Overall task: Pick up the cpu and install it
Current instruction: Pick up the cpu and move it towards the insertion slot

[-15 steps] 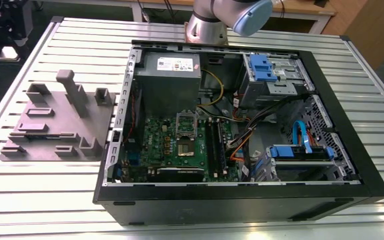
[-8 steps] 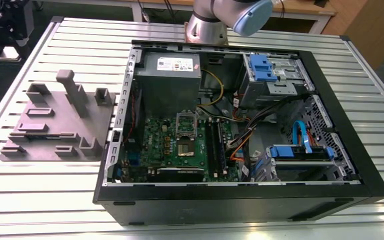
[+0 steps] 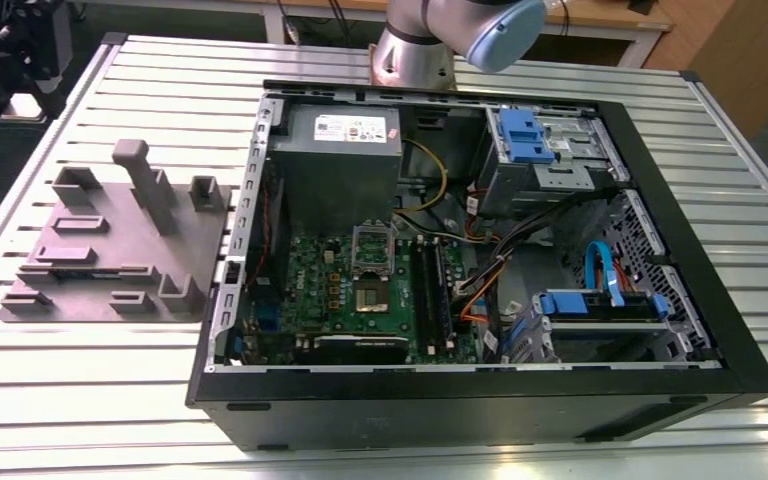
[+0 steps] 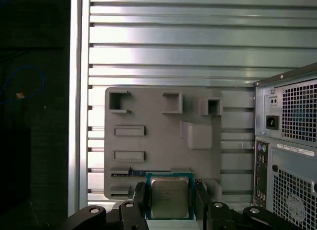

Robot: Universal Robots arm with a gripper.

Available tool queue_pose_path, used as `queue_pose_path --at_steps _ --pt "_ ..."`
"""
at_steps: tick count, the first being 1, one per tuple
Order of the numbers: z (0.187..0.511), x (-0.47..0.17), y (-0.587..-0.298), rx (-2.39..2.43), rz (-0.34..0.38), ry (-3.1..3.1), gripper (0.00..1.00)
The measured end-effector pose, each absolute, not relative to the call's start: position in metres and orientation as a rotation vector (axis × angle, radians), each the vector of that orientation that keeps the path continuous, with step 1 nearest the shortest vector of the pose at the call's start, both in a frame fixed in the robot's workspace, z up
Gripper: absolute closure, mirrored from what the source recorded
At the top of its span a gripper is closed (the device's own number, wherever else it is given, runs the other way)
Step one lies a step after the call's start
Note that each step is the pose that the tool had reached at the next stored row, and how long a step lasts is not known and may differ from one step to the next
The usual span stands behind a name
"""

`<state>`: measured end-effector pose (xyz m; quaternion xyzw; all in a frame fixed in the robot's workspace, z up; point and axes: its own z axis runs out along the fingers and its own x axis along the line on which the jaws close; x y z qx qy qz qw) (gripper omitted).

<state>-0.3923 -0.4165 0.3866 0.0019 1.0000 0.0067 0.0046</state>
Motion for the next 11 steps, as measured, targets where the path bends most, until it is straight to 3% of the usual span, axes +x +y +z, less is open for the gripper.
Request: queue_pose_path --at_steps 11 --pt "0.3866 -0.3845 -0.4173 0.006 0.021 3.132 0.53"
